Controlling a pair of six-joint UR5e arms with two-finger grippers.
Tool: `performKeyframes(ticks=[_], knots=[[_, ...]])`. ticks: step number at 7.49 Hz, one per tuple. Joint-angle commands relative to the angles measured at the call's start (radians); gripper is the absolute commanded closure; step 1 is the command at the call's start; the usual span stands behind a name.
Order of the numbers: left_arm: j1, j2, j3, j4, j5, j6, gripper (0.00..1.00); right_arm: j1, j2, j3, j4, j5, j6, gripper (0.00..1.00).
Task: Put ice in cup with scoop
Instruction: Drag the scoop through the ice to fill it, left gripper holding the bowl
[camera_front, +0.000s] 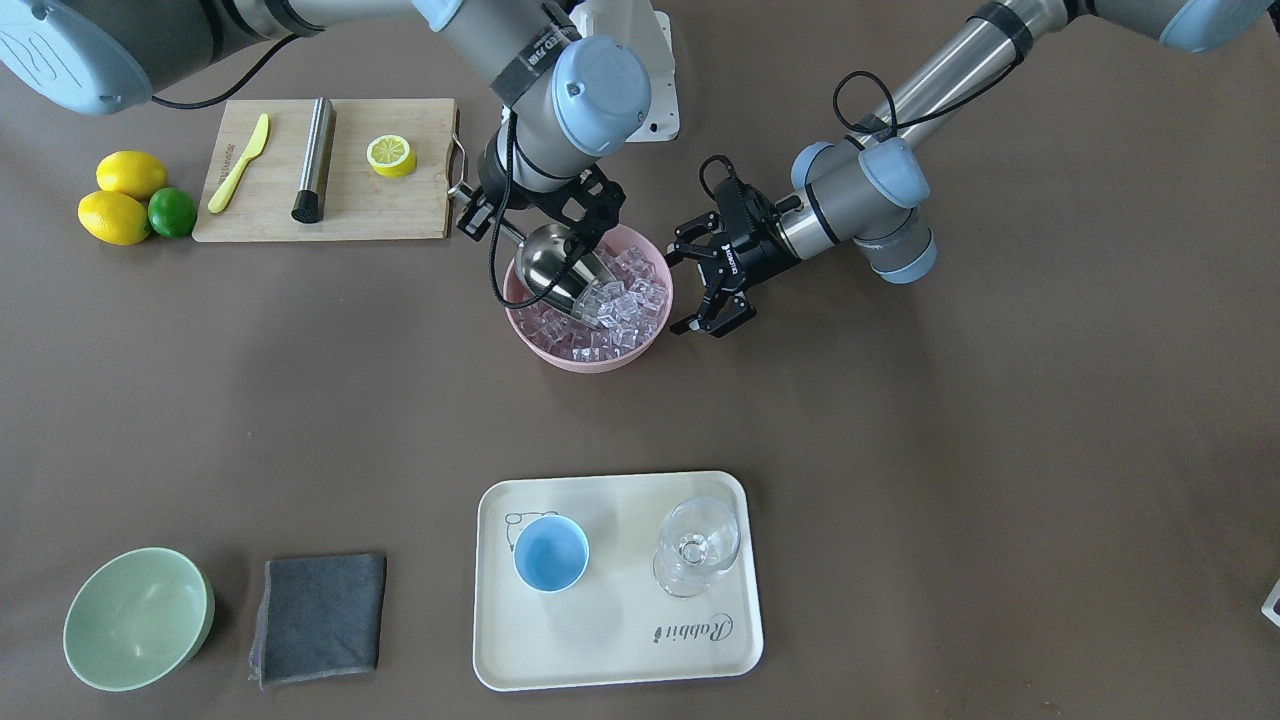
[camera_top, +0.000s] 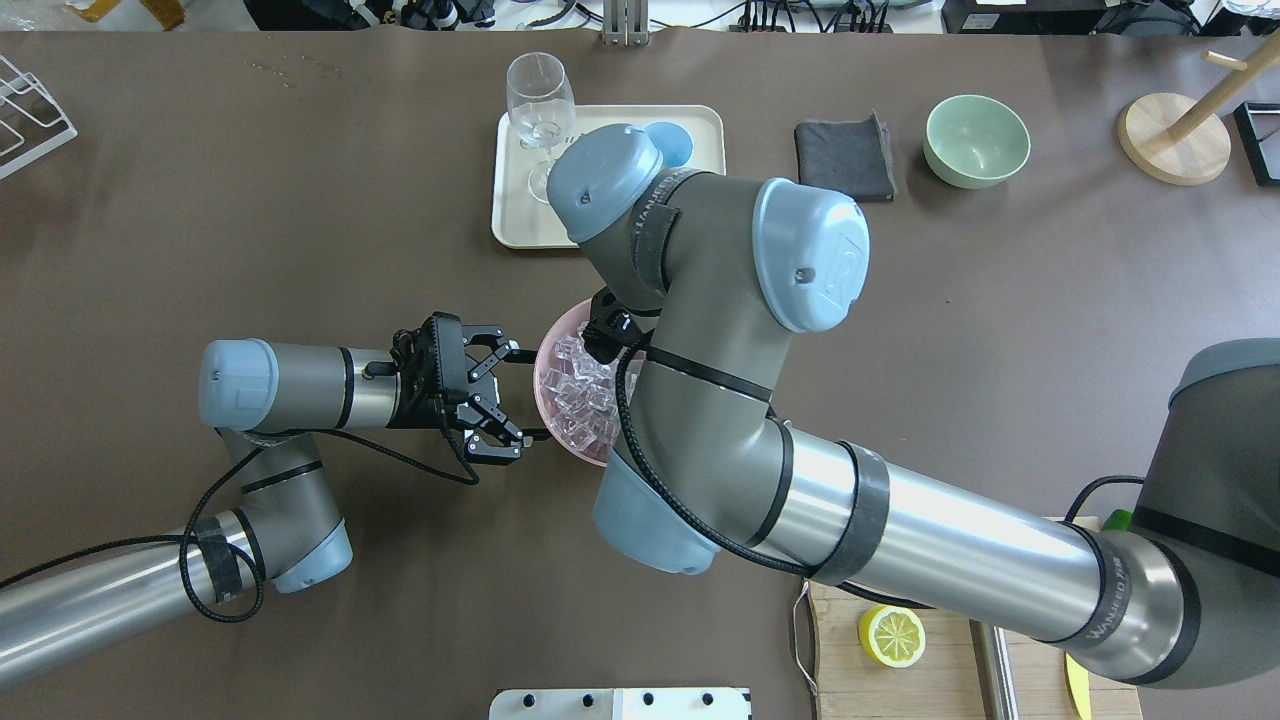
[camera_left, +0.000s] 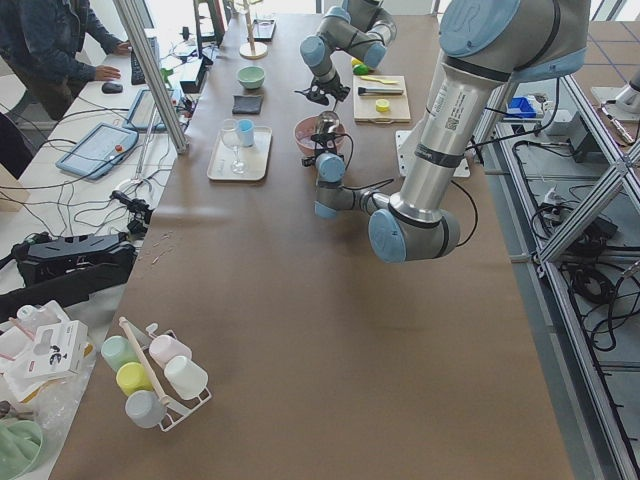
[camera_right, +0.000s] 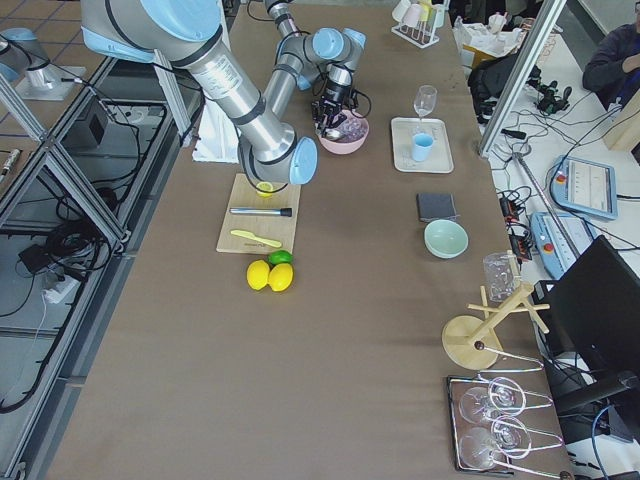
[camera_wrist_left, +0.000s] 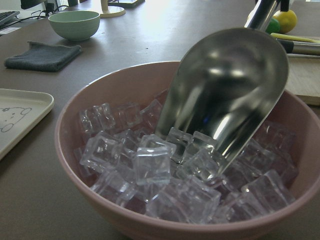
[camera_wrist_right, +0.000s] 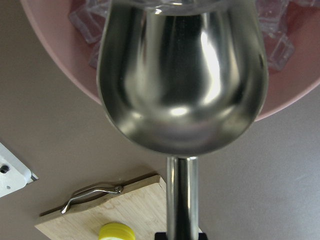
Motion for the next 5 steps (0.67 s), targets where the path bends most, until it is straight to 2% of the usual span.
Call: performKeyframes(ticks=[1,5], knots=[[-0.003,0.006,0.000,0.000,-0.002,0.000,0.02,-0.019,-0.084,0.117,0.082,-0.029,0.000,1.00],[-0.009,0.006,0.003,0.000,-0.002,0.000,0.02,-0.024,-0.084,0.102,0.106,-0.029,0.000,1.00]])
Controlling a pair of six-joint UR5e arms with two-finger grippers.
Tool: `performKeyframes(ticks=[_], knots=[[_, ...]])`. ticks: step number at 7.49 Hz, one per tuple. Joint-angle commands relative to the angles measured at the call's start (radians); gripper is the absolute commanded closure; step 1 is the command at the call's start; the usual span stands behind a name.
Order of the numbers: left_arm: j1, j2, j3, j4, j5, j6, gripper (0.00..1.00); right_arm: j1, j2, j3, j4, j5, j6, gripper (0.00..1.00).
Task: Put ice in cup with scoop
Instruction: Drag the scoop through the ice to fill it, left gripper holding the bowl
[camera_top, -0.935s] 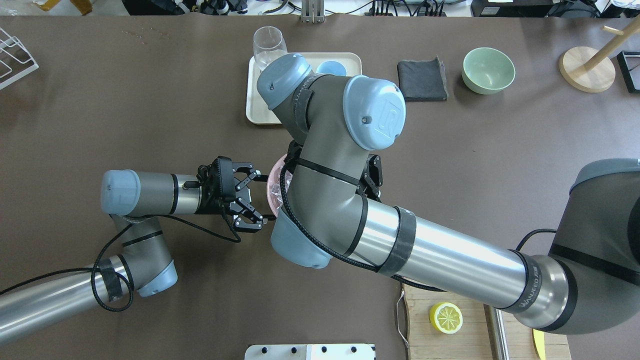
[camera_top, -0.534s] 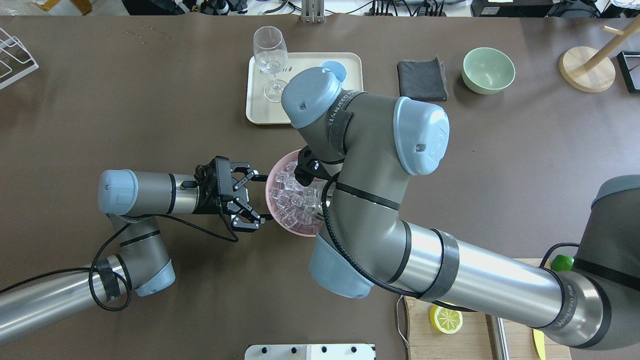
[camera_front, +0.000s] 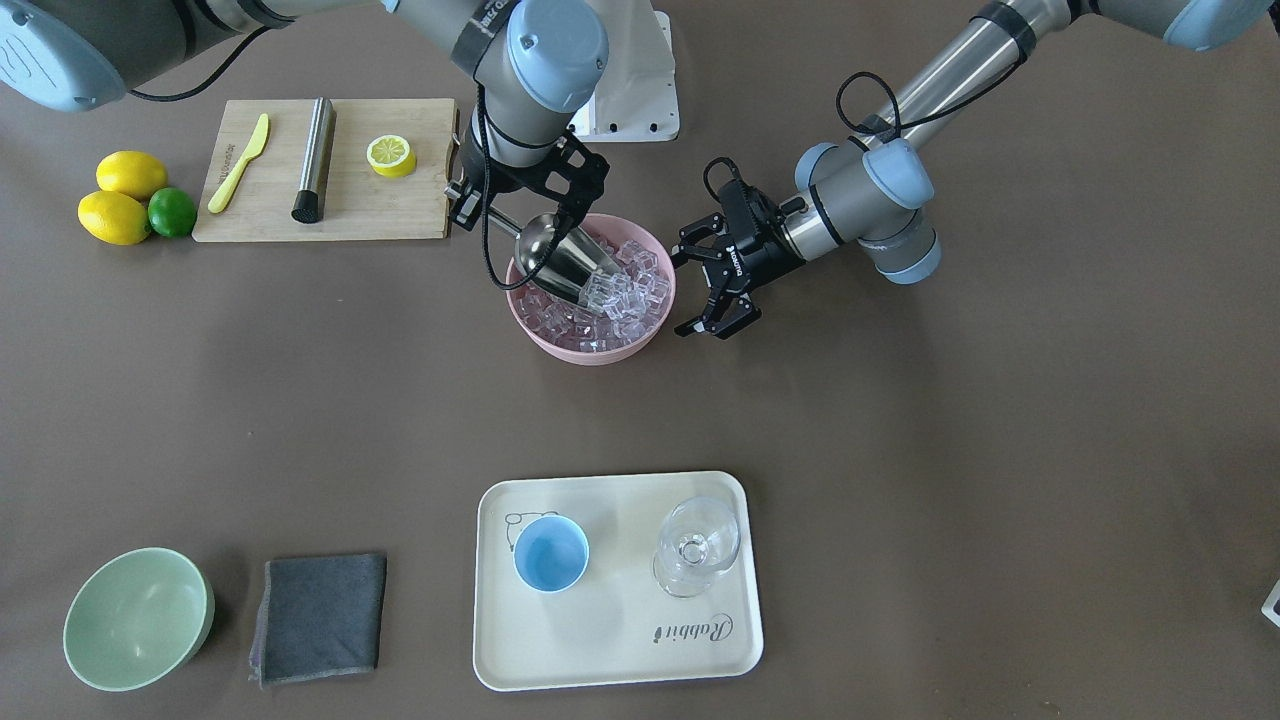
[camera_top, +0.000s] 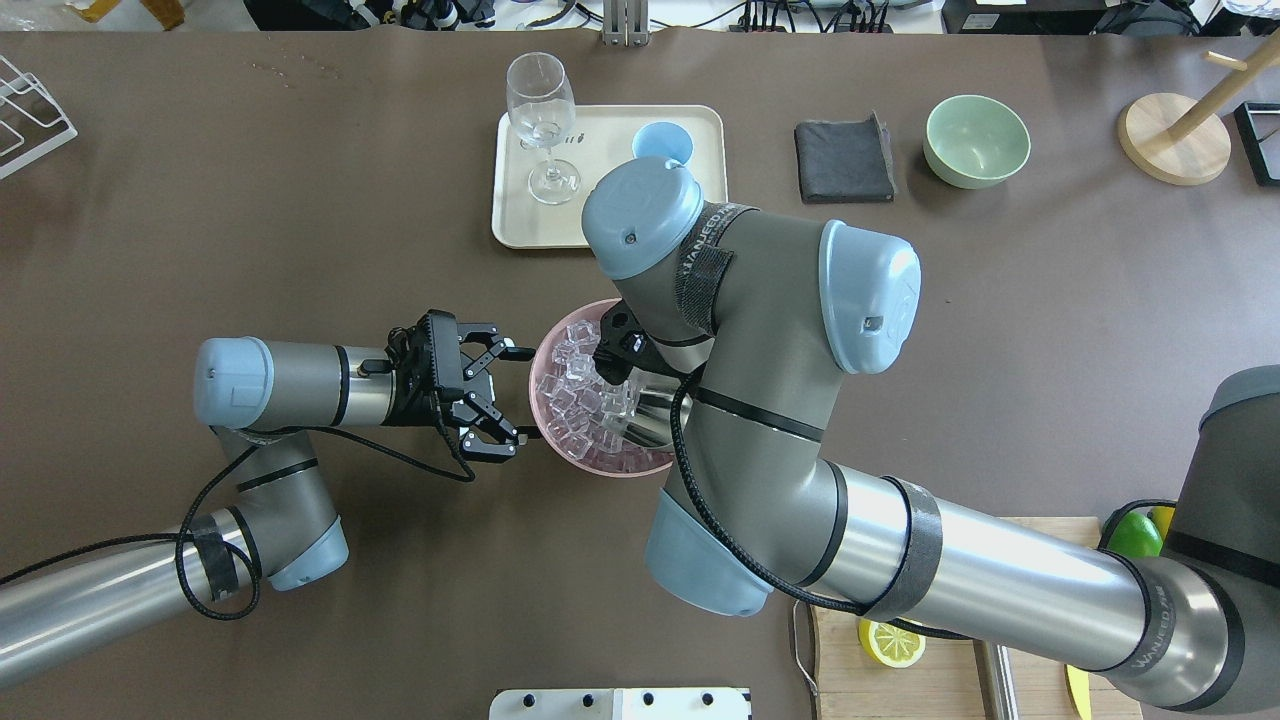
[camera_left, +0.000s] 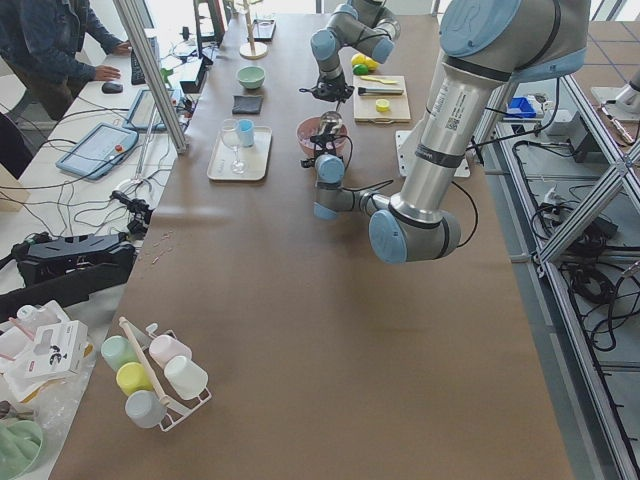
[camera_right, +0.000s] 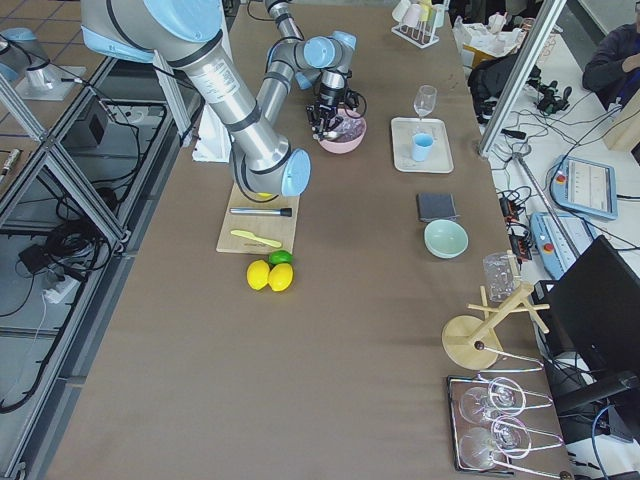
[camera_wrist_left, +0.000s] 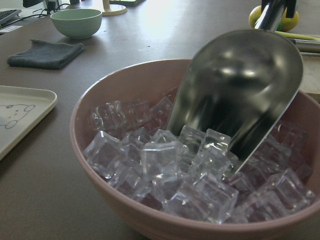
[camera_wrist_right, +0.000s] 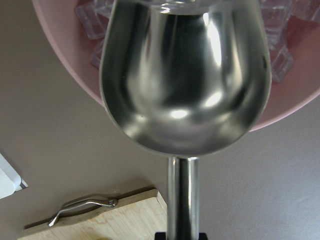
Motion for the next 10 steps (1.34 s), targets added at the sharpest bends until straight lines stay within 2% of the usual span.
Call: performKeyframes(ticks=[1,3,8,10], knots=[[-0.005,0.000,0.004,0.001,-0.002,0.000,0.02,-0.001,0.009,-0.016,0.008,0.001,0.000,1.00],[-0.009,0.000,0.004,-0.001,-0.004,0.000,0.02,-0.001,0.010,-0.041,0.072,0.000,0.000,1.00],[-0.015,0.005,0.004,0.001,-0.005,0.000,0.02,-0.001,-0.007,-0.033,0.161,-0.006,0.000,1.00],[-0.024,0.006,0.005,0.001,-0.021,0.000,0.02,-0.002,-0.066,-0.012,0.257,-0.012,-0.002,1.00]])
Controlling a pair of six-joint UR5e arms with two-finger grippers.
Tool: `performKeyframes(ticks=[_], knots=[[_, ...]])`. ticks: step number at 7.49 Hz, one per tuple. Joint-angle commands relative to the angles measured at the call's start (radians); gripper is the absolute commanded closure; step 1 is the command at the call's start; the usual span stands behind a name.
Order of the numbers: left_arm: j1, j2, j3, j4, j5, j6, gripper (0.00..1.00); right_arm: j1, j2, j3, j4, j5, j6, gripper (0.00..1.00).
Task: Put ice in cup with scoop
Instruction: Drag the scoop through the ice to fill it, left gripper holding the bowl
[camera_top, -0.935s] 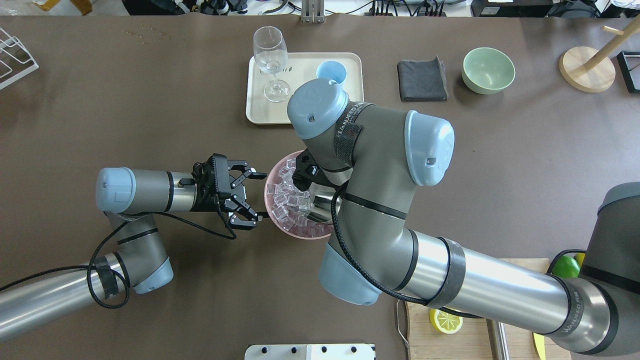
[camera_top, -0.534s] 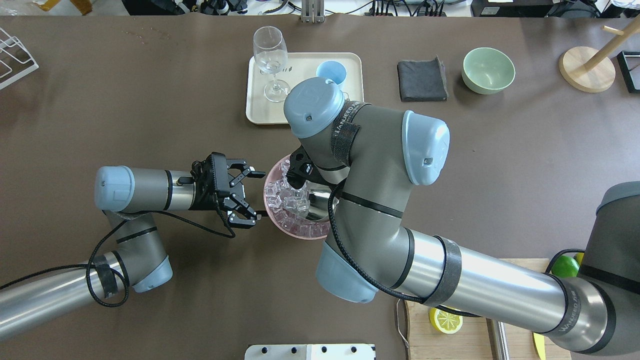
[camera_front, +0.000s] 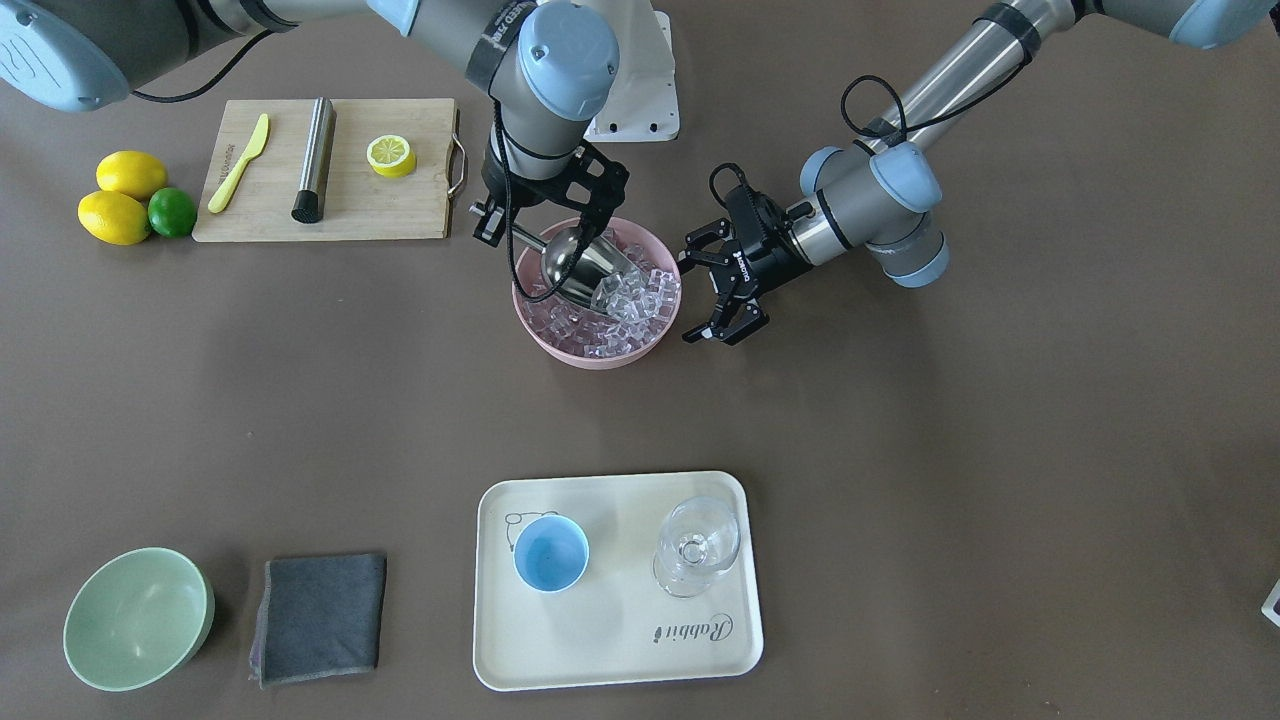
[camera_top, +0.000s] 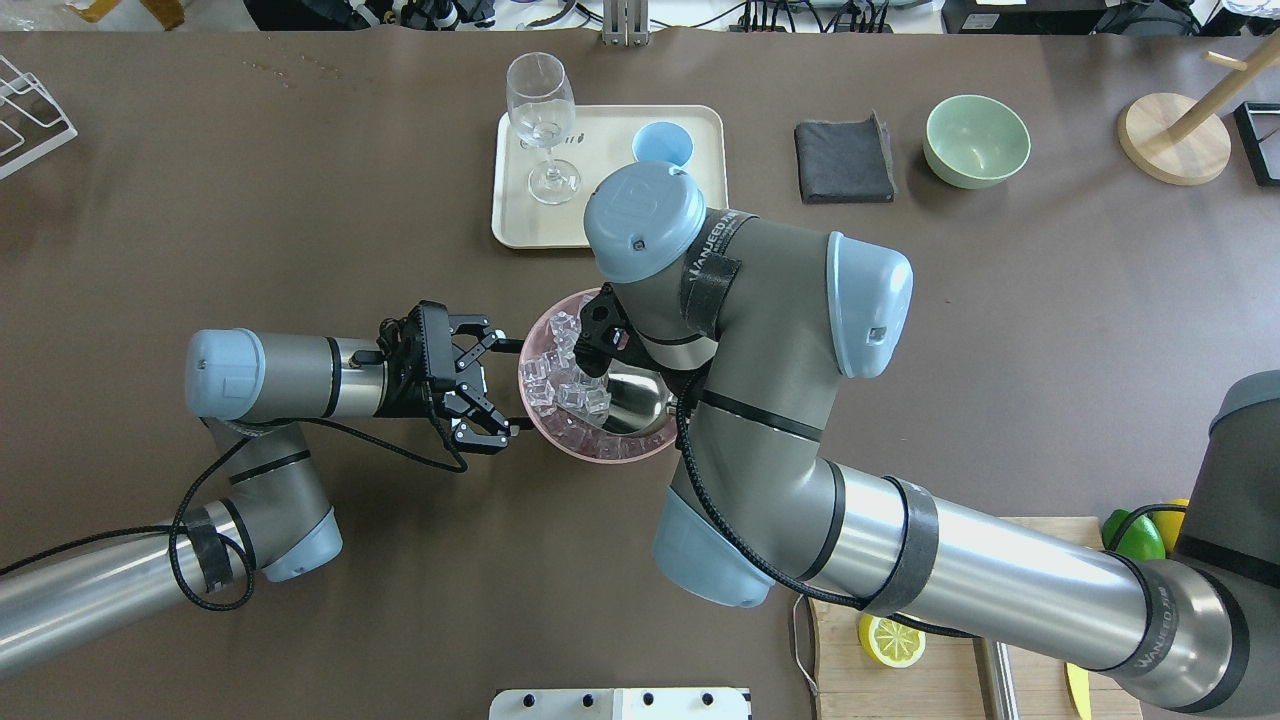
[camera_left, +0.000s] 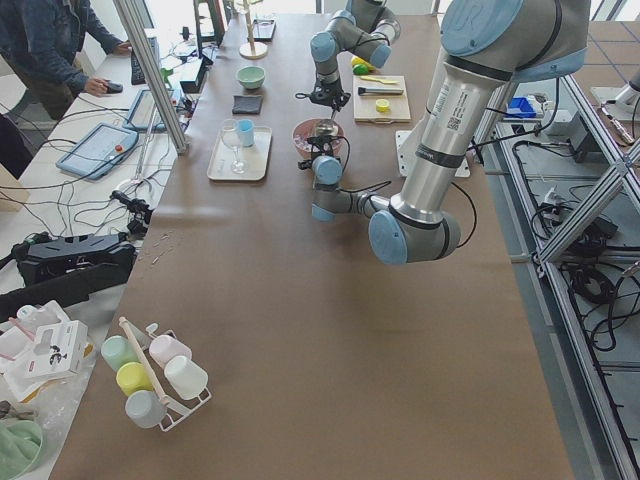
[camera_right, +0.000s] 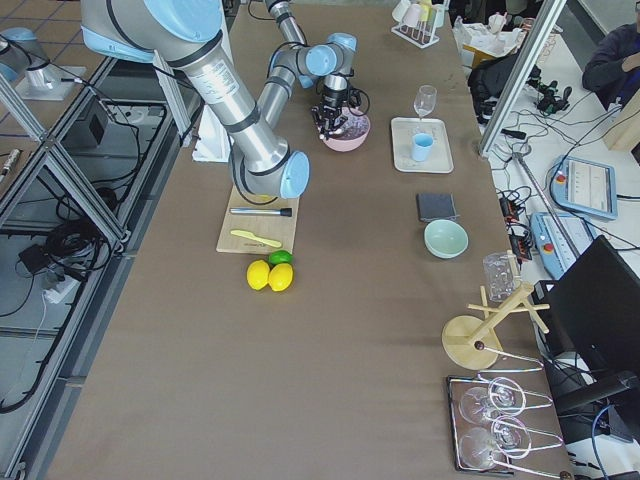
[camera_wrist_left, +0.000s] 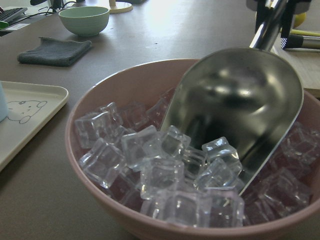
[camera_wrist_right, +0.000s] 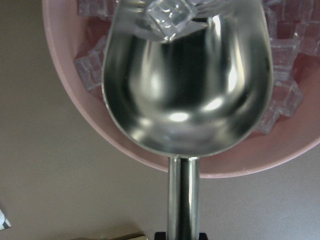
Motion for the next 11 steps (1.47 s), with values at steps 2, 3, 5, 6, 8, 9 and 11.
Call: performKeyframes(ticks=[2,3,5,6,8,9,11], knots=[[-0.009,0.006,0.003,0.000,-0.014,0.002,0.02,-0.002,-0.106,0.105,0.108,-0.004,-0.012,1.00],[-0.009,0.006,0.003,0.000,-0.014,0.002,0.02,-0.002,-0.119,0.125,0.115,-0.004,-0.014,1.00],[-0.009,0.006,0.005,0.000,-0.014,0.002,0.02,-0.002,-0.159,0.137,0.202,-0.002,-0.012,1.00],[-0.009,0.006,0.005,0.000,-0.015,0.002,0.02,-0.002,-0.176,0.156,0.227,-0.002,-0.012,1.00],[-0.009,0.006,0.005,0.001,-0.015,0.000,0.02,0.000,-0.265,0.254,0.322,0.002,-0.012,1.00],[-0.009,0.006,0.005,0.001,-0.015,0.000,0.02,0.000,-0.297,0.289,0.371,0.007,-0.008,1.00],[-0.009,0.006,0.005,0.001,-0.017,0.000,0.02,0.002,-0.357,0.354,0.474,0.007,0.005,1.00]])
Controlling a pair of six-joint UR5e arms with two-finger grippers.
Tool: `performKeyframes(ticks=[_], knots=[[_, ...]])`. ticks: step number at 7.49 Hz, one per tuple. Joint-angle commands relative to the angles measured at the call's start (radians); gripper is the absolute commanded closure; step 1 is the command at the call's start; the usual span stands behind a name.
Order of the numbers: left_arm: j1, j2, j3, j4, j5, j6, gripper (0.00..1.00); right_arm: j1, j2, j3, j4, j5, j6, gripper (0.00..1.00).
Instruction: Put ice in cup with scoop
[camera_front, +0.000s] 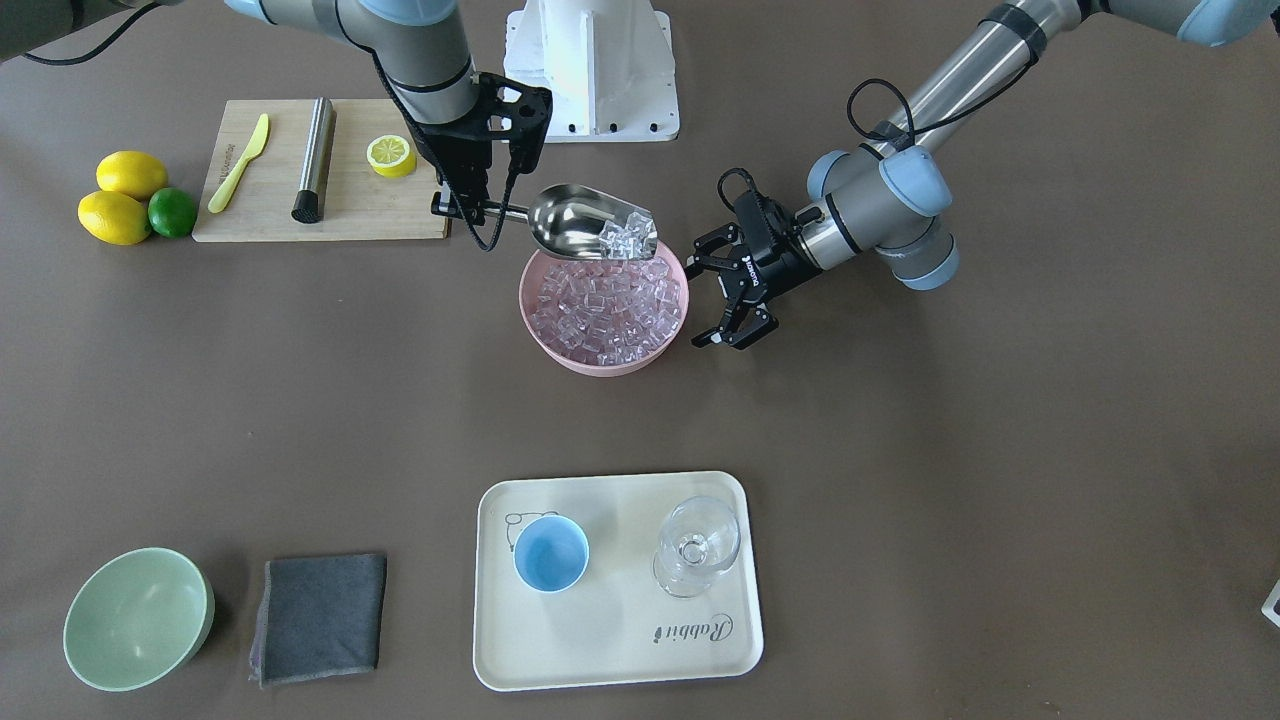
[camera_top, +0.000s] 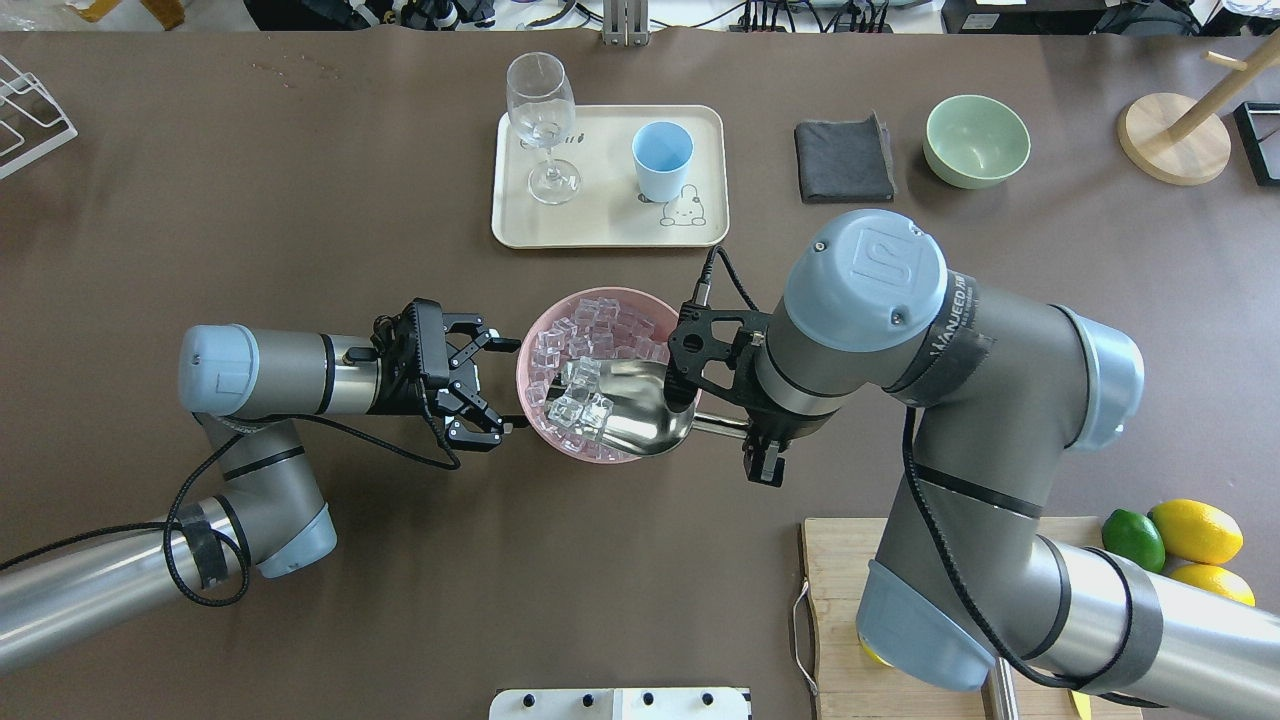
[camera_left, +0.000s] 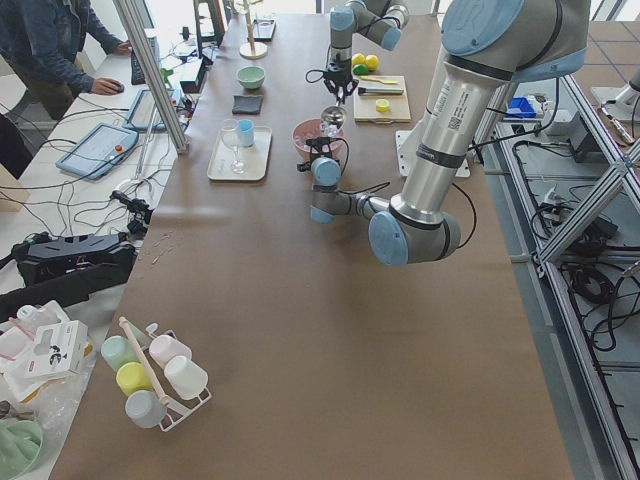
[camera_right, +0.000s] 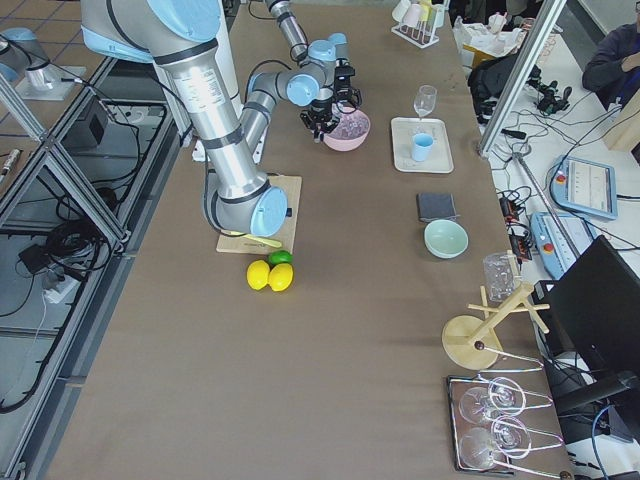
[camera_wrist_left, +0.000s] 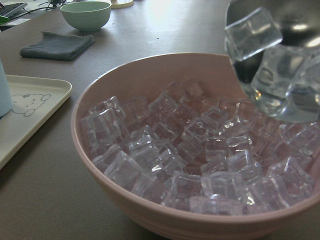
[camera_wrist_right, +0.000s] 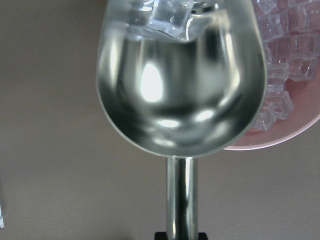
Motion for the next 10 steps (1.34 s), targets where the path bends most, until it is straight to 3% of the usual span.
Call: performKeyframes(ticks=[1,5,10], knots=[[-0.003,0.000,0.000,0.002,-0.012,0.000,0.02,0.014,-0.080,0.074,0.141,0.001,0.023,1.00],[-0.005,0.000,0.000,0.002,-0.014,0.001,0.02,0.150,-0.103,0.069,0.209,0.125,0.073,1.00],[-0.015,0.008,-0.005,0.040,-0.014,0.001,0.02,0.258,-0.100,-0.024,0.198,0.144,0.457,1.00]])
